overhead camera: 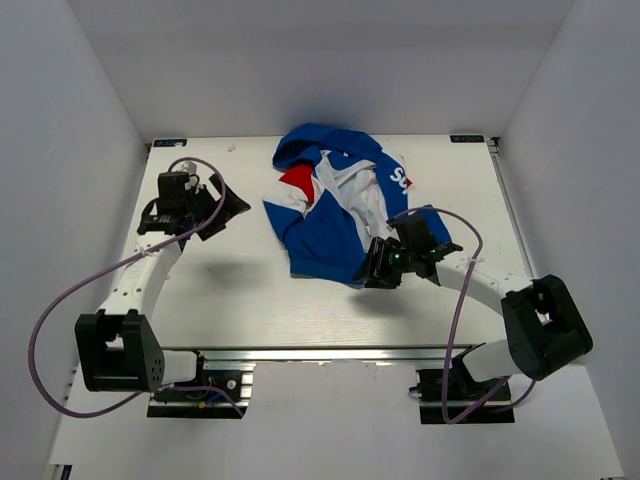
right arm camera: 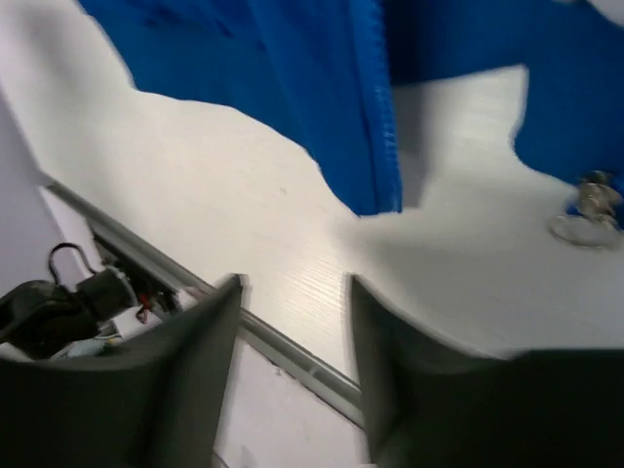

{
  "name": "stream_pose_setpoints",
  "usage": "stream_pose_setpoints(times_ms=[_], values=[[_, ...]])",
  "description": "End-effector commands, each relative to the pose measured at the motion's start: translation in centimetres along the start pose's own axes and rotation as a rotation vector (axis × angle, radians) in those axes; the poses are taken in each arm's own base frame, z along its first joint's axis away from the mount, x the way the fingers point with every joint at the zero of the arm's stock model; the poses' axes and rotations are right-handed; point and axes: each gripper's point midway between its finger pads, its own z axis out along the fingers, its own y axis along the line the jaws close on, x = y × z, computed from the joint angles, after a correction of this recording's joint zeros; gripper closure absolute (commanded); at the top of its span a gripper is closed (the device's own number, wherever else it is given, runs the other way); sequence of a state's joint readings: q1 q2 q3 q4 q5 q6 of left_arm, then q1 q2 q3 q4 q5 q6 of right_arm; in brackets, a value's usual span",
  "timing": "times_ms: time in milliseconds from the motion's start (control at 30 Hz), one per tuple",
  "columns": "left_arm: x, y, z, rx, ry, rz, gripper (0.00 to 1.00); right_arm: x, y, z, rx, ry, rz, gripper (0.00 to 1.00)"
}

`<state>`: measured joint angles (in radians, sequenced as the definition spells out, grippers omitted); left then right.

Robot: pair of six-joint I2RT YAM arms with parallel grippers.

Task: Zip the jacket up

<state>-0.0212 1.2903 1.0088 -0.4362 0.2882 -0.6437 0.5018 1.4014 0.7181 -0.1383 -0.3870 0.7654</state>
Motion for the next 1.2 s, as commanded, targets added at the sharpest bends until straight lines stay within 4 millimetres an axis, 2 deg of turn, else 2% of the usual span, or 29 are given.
stream_pose_setpoints(times_ms=[0, 33, 100, 167, 200, 267, 300, 333, 367, 400, 467, 500, 533, 567, 633, 667, 733, 767, 867, 933, 1067, 1167], values=[[0.2, -0.7, 0.5, 0.039, 0.036, 0.009, 0.02, -2.5, 1.9, -2.1, 0.006, -0.102, -0.100, 0.41], [0.3, -1.1, 0.6, 0.063, 0.047, 0.015, 0.02, -2.4, 1.7, -2.7, 0.036, -0.093, -0.114, 0.38], [0.7, -1.7, 1.0, 0.090, 0.063, 0.027, 0.02, -3.6, 1.6, -4.2, 0.107, -0.132, -0.176, 0.32], [0.9, -2.4, 1.3, 0.102, 0.072, 0.050, 0.02, -4.0, 1.0, -5.0, 0.163, -0.154, -0.210, 0.32], [1.8, -3.1, 1.9, 0.110, 0.097, 0.072, 0.02, -4.9, -0.3, -5.5, 0.240, -0.197, -0.228, 0.32], [2.7, -4.0, 2.7, 0.108, 0.116, 0.111, 0.02, -4.8, -1.8, -6.3, 0.314, -0.211, -0.240, 0.32], [3.2, -4.7, 3.4, 0.114, 0.136, 0.129, 0.02, -5.3, -2.7, -6.7, 0.372, -0.243, -0.244, 0.32], [4.5, -6.1, 3.9, 0.141, 0.168, 0.165, 0.02, -5.2, -3.2, -6.8, 0.390, -0.239, -0.258, 0.32], [5.1, -6.7, 4.4, 0.150, 0.184, 0.183, 0.02, -5.3, -3.5, -6.8, 0.406, -0.238, -0.259, 0.33], [6.1, -8.3, 4.7, 0.181, 0.206, 0.212, 0.02, -5.6, -4.0, -6.9, 0.433, -0.248, -0.256, 0.35], [7.6, -9.2, 6.3, 0.205, 0.252, 0.232, 0.02, -6.4, -4.7, -6.6, 0.469, -0.264, -0.244, 0.35], [8.4, -10.5, 6.5, 0.245, 0.277, 0.245, 0.02, -7.2, -5.4, -6.7, 0.510, -0.289, -0.229, 0.38], [9.1, -10.8, 7.6, 0.267, 0.298, 0.247, 0.02, -7.6, -6.4, -6.2, 0.539, -0.280, -0.202, 0.41], [9.6, -11.2, 8.1, 0.285, 0.317, 0.239, 0.02, -8.5, -6.0, -6.1, 0.539, -0.292, -0.194, 0.45], [10.5, -12.3, 8.8, 0.328, 0.354, 0.241, 0.02, -9.6, -6.7, -5.3, 0.573, -0.296, -0.192, 0.53], [11.4, -11.8, 9.9, 0.312, 0.385, 0.231, 0.02, -10.3, -6.4, -5.1, 0.576, -0.310, -0.202, 0.55], [12.1, -12.3, 10.6, 0.335, 0.411, 0.236, 0.02, -10.8, -7.1, -4.1, 0.595, -0.292, -0.194, 0.60], [12.9, -11.8, 11.4, 0.327, 0.439, 0.225, 0.02, -11.3, -7.1, -3.9, 0.601, -0.292, -0.188, 0.60], [14.2, -10.9, 12.4, 0.323, 0.490, 0.207, 0.02, -11.2, -8.3, -2.7, 0.635, -0.244, -0.171, 0.63], [14.6, -10.3, 12.7, 0.303, 0.499, 0.202, 0.02, -11.2, -8.7, -2.1, 0.643, -0.225, -0.172, 0.76], [15.2, -9.4, 13.0, 0.283, 0.507, 0.202, 0.02, -11.2, -9.5, -2.6, 0.699, -0.222, -0.161, 0.96], [15.2, -9.3, 13.2, 0.279, 0.506, 0.206, 0.02, -11.1, -9.5, -3.2, 0.713, -0.226, -0.171, 1.00]])
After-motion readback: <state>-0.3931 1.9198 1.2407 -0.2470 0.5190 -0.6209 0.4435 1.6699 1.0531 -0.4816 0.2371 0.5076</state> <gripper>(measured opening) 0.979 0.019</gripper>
